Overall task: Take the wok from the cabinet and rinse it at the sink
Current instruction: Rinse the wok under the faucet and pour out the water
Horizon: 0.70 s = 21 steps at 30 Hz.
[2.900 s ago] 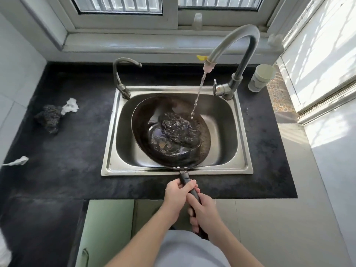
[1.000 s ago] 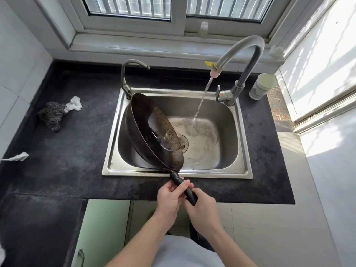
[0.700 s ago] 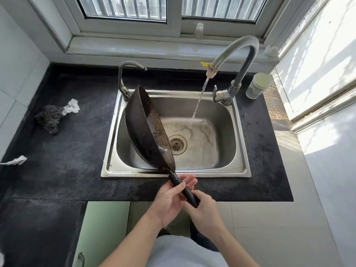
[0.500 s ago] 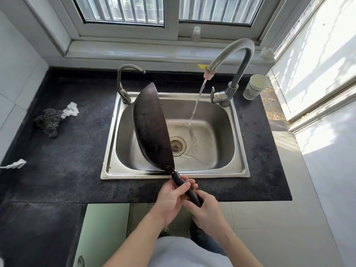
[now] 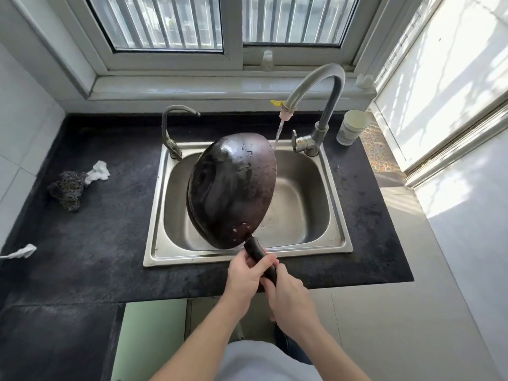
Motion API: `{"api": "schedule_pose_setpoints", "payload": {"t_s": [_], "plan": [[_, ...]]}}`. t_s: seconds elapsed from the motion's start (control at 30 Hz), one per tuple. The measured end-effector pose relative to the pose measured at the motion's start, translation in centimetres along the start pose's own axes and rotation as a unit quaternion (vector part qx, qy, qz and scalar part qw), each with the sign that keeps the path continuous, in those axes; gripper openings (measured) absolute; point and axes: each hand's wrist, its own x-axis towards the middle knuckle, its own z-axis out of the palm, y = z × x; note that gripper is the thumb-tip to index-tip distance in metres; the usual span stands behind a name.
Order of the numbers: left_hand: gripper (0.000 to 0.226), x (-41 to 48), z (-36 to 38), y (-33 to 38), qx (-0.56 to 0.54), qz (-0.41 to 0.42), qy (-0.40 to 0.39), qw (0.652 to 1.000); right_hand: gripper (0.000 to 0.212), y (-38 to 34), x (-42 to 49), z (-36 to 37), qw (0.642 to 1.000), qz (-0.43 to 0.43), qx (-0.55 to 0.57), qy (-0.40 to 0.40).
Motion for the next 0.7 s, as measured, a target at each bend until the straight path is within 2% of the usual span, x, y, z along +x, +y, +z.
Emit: {"api": "schedule_pose_setpoints", "payload": {"t_s": [0.17, 0.27, 0.47, 0.6, 0.7], "plan": [[0.022, 0.6, -0.3, 0.0, 0.036, 0.012, -0.004, 0.999, 0.023, -0.3, 0.2, -0.6, 0.989, 0.01, 0.142, -0.047], [0.019, 0.6, -0.1, 0.0, 0.011, 0.015, -0.029, 0.999, 0.018, 0.3, 0.0, -0.9, 0.981, 0.011, 0.188, -0.049], [0.023, 1.3, 1.4, 0.6, -0.046, 0.007, -0.057, 0.997, 0.014, 1.2, 0.9, -1.9, 0.979, -0.011, 0.203, -0.012], [0.021, 2.0, 2.3, 0.9, -0.052, 0.002, -0.06, 0.997, 0.033, 1.8, 1.7, -2.8, 0.984, -0.021, 0.178, -0.002], [0.018, 2.3, 3.2, 1.1, -0.071, -0.002, -0.063, 0.995, 0.037, 2.4, 2.4, -3.3, 0.989, -0.034, 0.146, 0.012]]}}
